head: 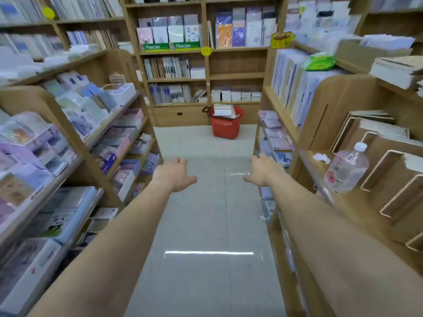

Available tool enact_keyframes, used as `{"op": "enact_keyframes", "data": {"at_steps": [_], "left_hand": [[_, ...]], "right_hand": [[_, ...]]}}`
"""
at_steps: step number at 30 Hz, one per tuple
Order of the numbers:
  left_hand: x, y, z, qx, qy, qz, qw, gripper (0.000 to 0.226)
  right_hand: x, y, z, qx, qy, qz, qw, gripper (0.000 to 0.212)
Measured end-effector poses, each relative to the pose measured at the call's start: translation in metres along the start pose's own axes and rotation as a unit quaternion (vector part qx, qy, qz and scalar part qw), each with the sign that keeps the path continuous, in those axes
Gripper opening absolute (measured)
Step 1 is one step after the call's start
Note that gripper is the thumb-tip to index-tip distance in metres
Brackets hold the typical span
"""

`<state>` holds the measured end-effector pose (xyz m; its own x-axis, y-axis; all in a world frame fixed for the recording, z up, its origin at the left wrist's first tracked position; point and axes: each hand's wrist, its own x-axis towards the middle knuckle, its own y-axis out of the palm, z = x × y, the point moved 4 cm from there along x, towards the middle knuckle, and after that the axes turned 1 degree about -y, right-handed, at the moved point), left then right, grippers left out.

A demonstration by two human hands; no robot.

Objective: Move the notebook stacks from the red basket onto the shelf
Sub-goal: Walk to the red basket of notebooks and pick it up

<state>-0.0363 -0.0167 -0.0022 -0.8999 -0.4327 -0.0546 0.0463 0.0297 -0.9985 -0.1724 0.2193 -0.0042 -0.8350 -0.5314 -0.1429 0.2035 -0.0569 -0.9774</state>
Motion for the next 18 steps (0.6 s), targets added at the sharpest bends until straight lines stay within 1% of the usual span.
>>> {"op": "enact_keyframes", "data": {"at_steps": [1,4,8,11,14,18], "left_hand": [[0.006,0.002,0.000,0.003,-0.003,0.013,1.000,0.076],[0.034,0.007,0.007,0.001,-0.010,0.019,1.000,0.077],[0.093,0.020,0.017,-0.004,-0.012,0.032,0.999,0.077],[0.153,0.040,0.030,-0.014,-0.003,0.047,0.999,0.075],[0.226,0.050,0.047,-0.029,0.002,0.053,0.998,0.076],[0.323,0.048,0.066,-0.034,0.021,0.084,0.996,0.074]], "right_hand": [[0.007,0.002,0.000,-0.001,0.002,0.010,1.000,0.077],[0.034,0.005,0.001,0.001,0.004,0.021,1.000,0.076],[0.094,0.018,0.006,-0.005,0.001,0.034,0.999,0.075],[0.155,0.036,0.007,-0.017,0.001,0.055,0.998,0.071],[0.225,0.048,0.008,-0.035,0.014,0.083,0.996,0.074],[0.315,0.039,0.019,-0.023,0.042,0.107,0.993,0.070]]}}
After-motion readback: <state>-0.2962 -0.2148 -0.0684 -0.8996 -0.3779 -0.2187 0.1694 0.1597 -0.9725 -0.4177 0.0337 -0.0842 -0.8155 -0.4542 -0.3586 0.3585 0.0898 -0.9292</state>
